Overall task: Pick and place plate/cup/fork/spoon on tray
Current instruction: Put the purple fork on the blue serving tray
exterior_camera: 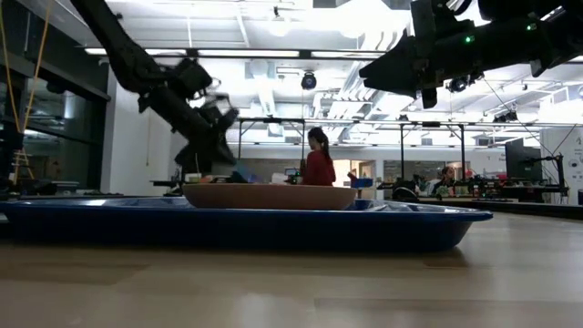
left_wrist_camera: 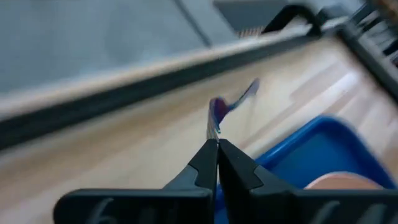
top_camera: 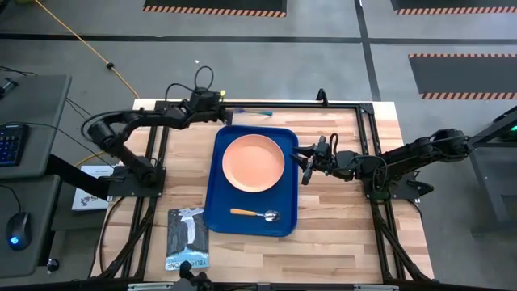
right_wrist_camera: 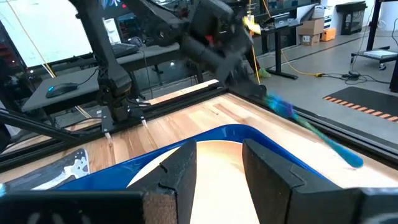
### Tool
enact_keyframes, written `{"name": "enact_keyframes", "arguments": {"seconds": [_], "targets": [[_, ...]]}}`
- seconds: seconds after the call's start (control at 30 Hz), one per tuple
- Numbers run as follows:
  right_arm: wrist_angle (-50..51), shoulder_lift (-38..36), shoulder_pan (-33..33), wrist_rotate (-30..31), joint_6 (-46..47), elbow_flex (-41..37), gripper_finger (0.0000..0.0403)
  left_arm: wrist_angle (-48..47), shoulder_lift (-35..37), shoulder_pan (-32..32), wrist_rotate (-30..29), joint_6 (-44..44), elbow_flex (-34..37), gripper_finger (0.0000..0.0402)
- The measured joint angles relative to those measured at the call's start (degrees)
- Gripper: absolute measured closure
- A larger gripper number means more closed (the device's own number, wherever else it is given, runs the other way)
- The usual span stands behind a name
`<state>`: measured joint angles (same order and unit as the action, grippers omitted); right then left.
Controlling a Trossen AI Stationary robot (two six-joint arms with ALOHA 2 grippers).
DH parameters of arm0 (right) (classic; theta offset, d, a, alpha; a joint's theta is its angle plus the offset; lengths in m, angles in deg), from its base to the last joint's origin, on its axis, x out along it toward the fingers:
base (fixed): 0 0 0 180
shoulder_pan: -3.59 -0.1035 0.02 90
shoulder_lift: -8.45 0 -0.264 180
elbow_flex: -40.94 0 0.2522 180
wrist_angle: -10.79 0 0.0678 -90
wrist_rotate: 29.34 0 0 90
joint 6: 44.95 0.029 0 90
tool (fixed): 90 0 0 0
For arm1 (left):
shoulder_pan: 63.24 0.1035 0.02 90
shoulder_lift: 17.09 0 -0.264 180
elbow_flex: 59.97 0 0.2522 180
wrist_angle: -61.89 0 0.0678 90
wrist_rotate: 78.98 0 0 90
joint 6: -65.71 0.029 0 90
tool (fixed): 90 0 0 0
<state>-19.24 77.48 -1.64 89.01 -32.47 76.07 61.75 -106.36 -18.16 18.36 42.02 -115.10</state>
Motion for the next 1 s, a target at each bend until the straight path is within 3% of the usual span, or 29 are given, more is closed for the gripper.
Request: {"name": "enact_keyframes", "arguments": {"seconds": [0.3, 0.53, 0.8, 1.0], "targets": [[0.3, 0.0, 0.0, 0.0, 0.6, 0.0, 0.0281, -0.5, 15.5, -1.7, -0.7, 2.9, 0.5, 0.0401], [0.3, 0.0, 0.0, 0.0, 0.6, 0.0, 0.0281, -3.1, 24.6, -6.7, -1.5, 4.4, 2.4, 0.0401], [0.3, 0.0, 0.0, 0.0, 0.6, 0.0, 0.0281, -1.7, 32.5, -16.0, -10.6, 6.0, 8.3, 0.0401], [0.3, 0.0, 0.0, 0.0, 0.8, 0.0, 0.0281, 7.6, 37.3, -21.6, -15.9, 4.8, 15.6, 0.0401]]}}
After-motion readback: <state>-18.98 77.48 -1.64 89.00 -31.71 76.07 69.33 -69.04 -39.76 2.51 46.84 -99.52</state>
